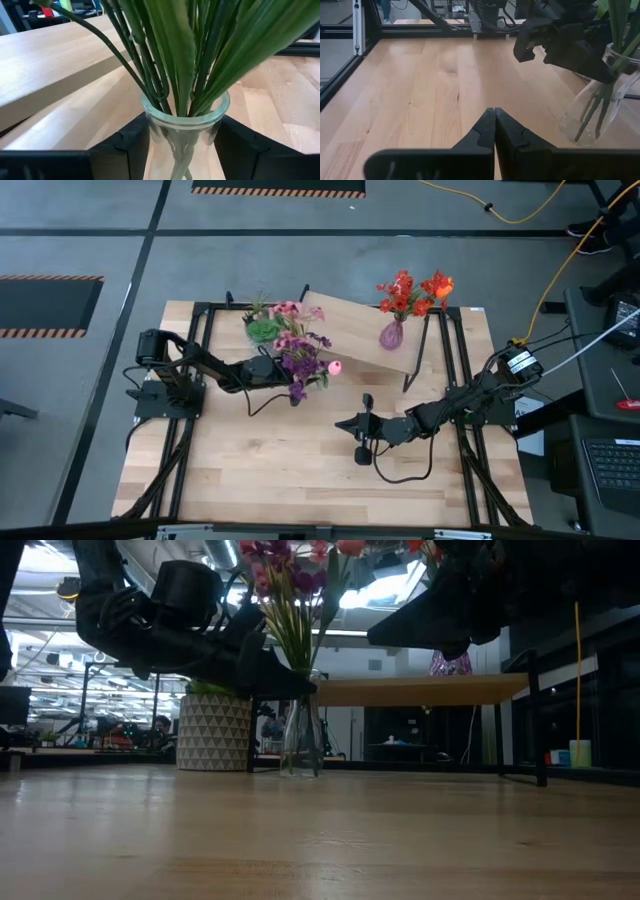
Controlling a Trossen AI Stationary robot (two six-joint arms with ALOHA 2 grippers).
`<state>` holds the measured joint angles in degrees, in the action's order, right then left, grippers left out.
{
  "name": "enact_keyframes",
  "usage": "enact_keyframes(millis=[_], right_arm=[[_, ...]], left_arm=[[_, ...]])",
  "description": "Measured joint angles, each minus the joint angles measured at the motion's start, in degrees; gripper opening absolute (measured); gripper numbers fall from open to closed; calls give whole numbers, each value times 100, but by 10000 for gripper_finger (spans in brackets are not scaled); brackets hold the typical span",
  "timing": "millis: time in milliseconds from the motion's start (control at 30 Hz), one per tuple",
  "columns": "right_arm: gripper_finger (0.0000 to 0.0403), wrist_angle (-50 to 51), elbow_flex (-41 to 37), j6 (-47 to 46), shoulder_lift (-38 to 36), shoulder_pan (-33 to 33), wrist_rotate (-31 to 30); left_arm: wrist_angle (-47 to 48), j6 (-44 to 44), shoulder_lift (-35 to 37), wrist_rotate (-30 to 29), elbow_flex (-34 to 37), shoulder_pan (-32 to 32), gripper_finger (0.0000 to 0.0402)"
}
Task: Pick and place flowers into a vace then onto a shelf
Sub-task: Put the transparent vase on the shelf
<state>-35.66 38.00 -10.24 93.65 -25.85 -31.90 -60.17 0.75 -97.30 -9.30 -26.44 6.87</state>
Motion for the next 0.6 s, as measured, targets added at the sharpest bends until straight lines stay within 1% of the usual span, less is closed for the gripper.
enact_keyframes(millis=[167,333,433,600], right_arm=[[3,0,0,0,0,2,0],[3,0,0,-2,0,0,0],[3,2,0,0,0,2,0],[3,35,0,-2,0,2,0]], left_arm=[[21,0,4,32,-2,0,181],[212,50,134,326,-2,-2,181],[800,132,500,493,0,-2,181],[1928,176,1426,649,11,-74,181]])
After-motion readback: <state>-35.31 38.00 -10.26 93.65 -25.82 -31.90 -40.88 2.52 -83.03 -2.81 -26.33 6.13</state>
